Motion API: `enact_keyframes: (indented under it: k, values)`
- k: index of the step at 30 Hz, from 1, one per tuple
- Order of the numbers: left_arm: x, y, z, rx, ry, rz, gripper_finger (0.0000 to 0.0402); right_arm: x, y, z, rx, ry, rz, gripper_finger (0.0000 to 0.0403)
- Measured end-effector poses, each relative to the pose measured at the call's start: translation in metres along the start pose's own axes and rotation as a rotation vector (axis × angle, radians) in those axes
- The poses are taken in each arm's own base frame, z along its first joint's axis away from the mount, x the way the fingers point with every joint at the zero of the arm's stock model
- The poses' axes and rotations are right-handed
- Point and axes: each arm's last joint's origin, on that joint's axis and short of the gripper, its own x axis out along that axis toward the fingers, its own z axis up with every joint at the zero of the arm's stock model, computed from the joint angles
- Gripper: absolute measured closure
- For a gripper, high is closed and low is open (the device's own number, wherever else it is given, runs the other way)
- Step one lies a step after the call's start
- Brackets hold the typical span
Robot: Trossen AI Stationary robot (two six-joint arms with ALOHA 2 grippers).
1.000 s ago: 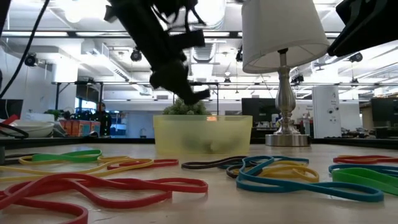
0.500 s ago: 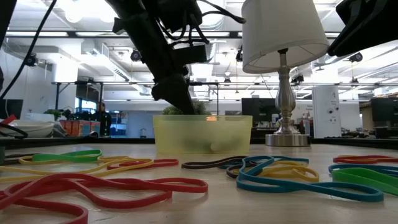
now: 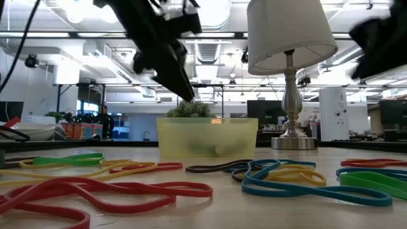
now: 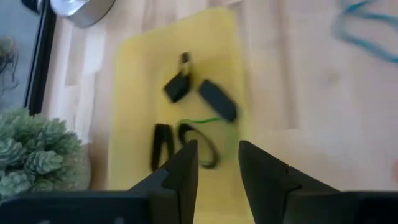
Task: Pick and place rubber bands into bin
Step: Put the red rubber band into the yellow bin
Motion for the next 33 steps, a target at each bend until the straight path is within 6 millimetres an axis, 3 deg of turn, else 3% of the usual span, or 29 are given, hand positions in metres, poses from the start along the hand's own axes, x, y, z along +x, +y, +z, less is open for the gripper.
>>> enact_keyframes:
  k: [6, 13, 21, 33]
  values:
    - [-0.033, -0.042, -0.004, 0.073, -0.063, -0.05, 0.0301, 0.017, 0.007, -0.021, 0.011, 0.142, 0.03, 0.0334]
    - [-0.058, -0.073, -0.031, 0.098, -0.101, -0.019, 0.0301, 0.028, 0.011, -0.028, 0.032, 0.18, 0.001, 0.0318]
    - [-0.07, -0.088, -0.054, 0.067, -0.155, -0.045, 0.0301, 0.042, 0.014, -0.033, 0.021, 0.25, 0.011, 0.0291]
    - [-0.074, -0.086, -0.063, 0.032, -0.207, -0.054, 0.0301, 0.057, 0.005, -0.038, 0.059, 0.344, 0.006, 0.0291]
